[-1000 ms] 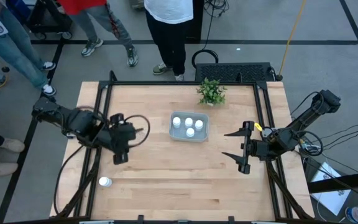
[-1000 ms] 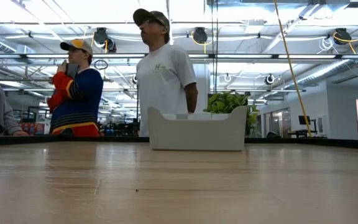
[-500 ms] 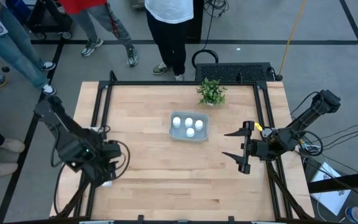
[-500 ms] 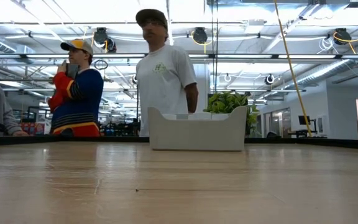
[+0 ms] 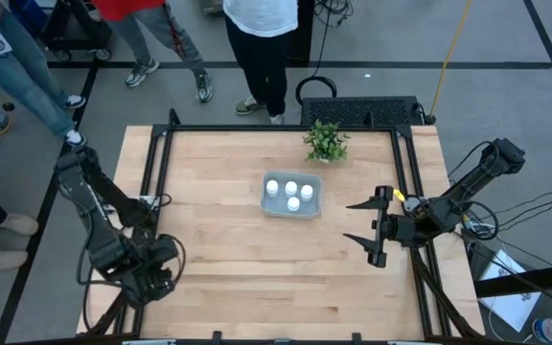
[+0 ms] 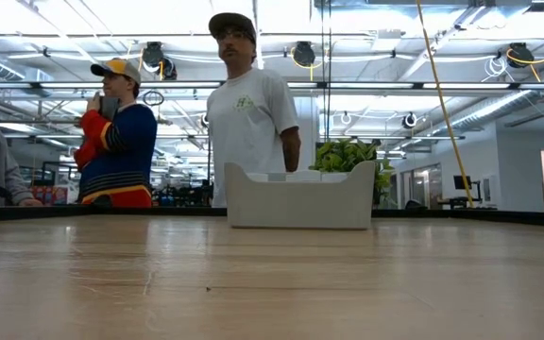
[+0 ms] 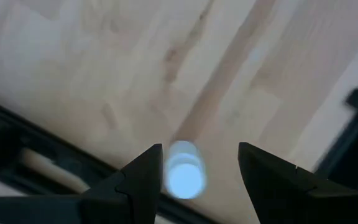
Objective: Pick and place pill bottles into a basket
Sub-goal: Put the white medicine bottle into the bin
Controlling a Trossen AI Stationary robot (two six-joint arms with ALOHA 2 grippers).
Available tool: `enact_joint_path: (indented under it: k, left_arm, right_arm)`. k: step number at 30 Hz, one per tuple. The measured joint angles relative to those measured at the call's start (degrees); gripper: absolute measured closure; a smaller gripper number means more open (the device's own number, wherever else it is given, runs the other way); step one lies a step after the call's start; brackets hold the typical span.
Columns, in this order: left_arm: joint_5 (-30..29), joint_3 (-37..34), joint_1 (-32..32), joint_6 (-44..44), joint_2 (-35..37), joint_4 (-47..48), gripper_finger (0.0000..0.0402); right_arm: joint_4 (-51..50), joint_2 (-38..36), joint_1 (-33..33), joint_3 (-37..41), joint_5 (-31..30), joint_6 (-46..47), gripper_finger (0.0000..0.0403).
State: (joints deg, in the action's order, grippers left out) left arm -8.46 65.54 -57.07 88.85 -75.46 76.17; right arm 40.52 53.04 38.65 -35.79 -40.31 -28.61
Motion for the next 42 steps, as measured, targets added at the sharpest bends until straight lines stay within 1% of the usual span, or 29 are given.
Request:
enact_joint_path:
  k: [6,11,14,18,19,21,26,30,36,42]
  left_arm:
    - [-1.0,0.0,-2.1,13.7,0.0,0.3,0.0185]
    - [-0.7,0.0,-3.3,27.4,0.0,2.5,0.0186]
    - [-0.4,-1.2,-4.5,32.3,0.0,1.7,0.0186]
    - [3.6,-5.0,-5.9,38.3,0.0,-1.4,0.0186]
    - [3.8,-6.0,-6.2,39.4,0.0,-2.1,0.0186]
    - [3.5,-7.6,-6.6,40.5,0.0,-4.3,0.0186]
    - [5.0,-10.6,-6.6,42.8,0.0,-9.3,0.0186]
    - [6.6,-12.0,-6.7,44.0,0.0,-10.6,0.0186]
    - [6.4,-12.1,-6.8,43.7,-0.1,-10.0,0.0186]
    - [6.9,-12.1,-7.0,42.4,-0.2,-10.8,0.0185]
  right_arm:
    - [0.0,0.0,0.0,0.0,0.1,-0.1,0.0120]
    - [0.0,0.0,0.1,0.0,0.1,0.0,0.0120]
    - [0.0,0.0,0.0,0.0,0.6,0.0,0.0120]
    - [0.0,0.0,0.1,0.0,3.8,0.2,0.0120]
    - [-0.1,0.0,0.1,0.0,4.4,0.2,0.0120]
    - [-0.3,0.0,0.1,0.0,4.5,0.2,0.0120]
    - [-1.0,0.0,0.1,0.0,4.6,1.6,0.0120]
    - [-2.2,0.0,0.1,0.0,4.6,4.3,0.0120]
    - [-4.1,0.0,0.1,0.0,4.6,7.6,0.0120]
    - [-4.8,0.0,0.1,0.0,4.6,8.8,0.0120]
